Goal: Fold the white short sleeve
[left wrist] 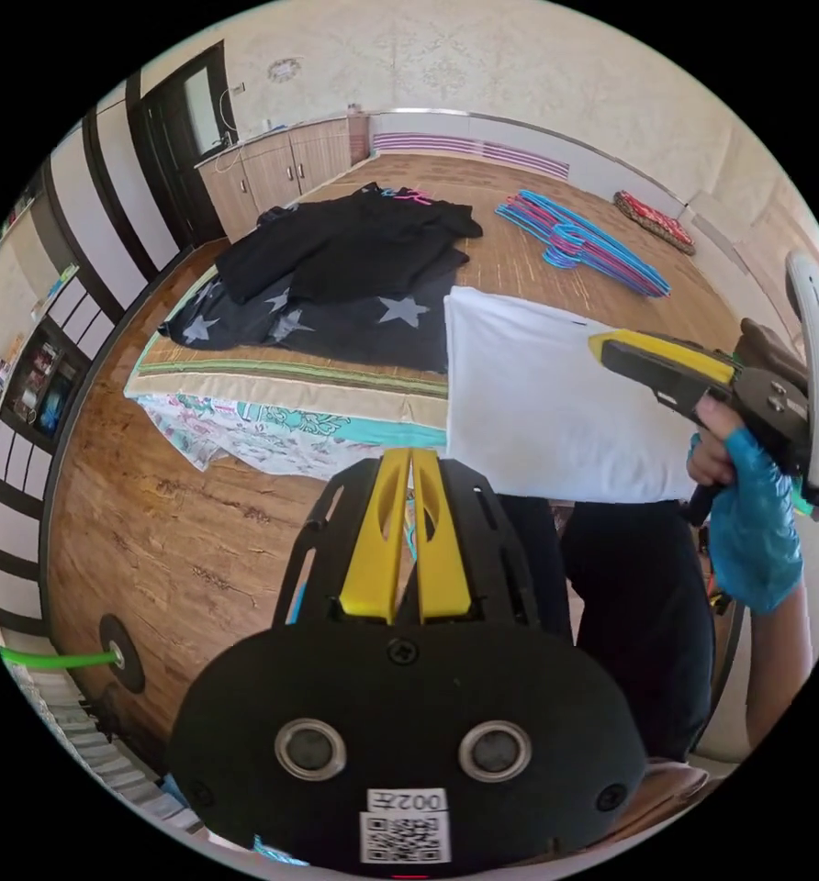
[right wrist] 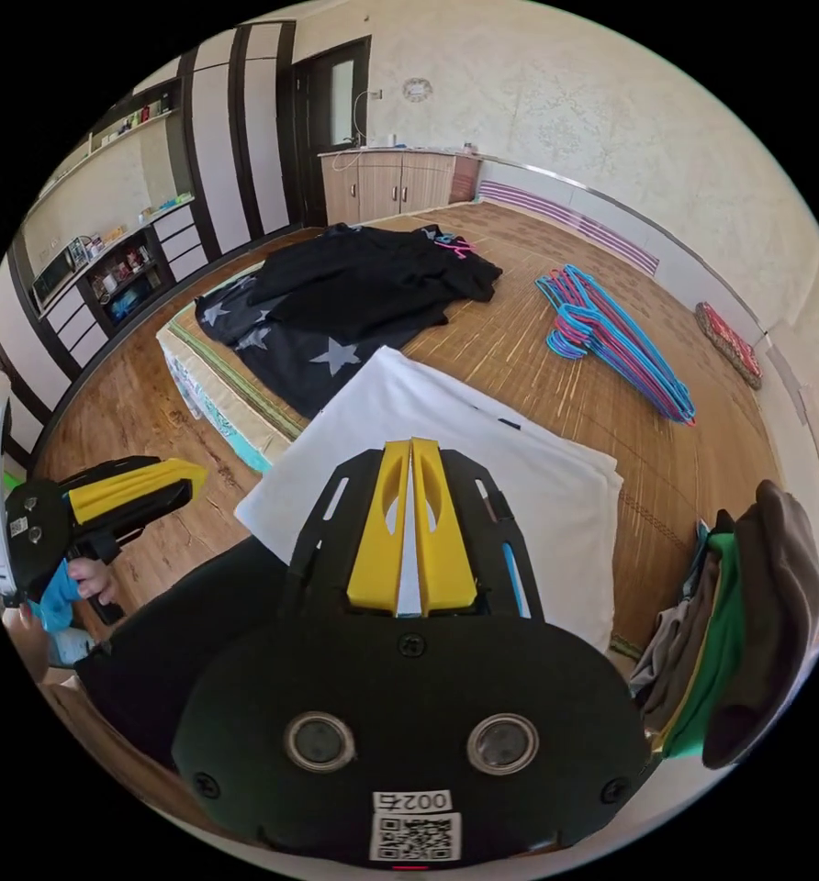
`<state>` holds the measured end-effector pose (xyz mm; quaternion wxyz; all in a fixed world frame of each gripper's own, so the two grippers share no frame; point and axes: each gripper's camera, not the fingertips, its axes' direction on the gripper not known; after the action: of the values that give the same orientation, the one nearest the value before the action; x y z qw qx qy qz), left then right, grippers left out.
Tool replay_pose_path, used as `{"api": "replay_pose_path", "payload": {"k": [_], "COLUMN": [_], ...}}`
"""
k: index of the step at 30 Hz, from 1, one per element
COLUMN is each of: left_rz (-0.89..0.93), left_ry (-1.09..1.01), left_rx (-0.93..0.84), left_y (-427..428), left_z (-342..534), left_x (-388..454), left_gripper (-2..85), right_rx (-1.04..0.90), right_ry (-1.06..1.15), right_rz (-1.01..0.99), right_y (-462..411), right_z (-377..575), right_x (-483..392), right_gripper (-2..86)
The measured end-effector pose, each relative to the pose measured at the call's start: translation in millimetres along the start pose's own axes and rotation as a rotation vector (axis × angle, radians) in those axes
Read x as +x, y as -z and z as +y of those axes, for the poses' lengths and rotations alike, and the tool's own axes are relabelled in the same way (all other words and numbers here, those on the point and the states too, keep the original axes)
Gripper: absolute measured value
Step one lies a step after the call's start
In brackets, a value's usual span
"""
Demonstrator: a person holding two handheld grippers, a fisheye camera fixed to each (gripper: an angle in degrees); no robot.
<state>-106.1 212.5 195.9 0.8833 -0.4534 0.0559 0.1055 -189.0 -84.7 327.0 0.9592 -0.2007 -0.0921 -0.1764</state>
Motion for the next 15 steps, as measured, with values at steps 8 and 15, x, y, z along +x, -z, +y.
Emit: {"api": "replay_pose_path", "payload": {"k": [8,15], "left_rz": [0.247,0.434], "left_ry": [-0.284,-0.595], "left_rx": [0.155,0.111], "left_y": [-30.1,-51.0], "left_z": [4.6,5.5], "left_x": [-53.8,-82.7], "left_gripper": [-0.9,1.9], "right_rx": [-0.003,-0.036], "right_ry": [0.104,0.132], "right_rz": [-0.148,-0.196], "right_y": [-48.5,-88.4], "right_z": [-58.5,-104.4], "right_x": [7.8,10.4], "right_gripper": [4.7,7.6]}}
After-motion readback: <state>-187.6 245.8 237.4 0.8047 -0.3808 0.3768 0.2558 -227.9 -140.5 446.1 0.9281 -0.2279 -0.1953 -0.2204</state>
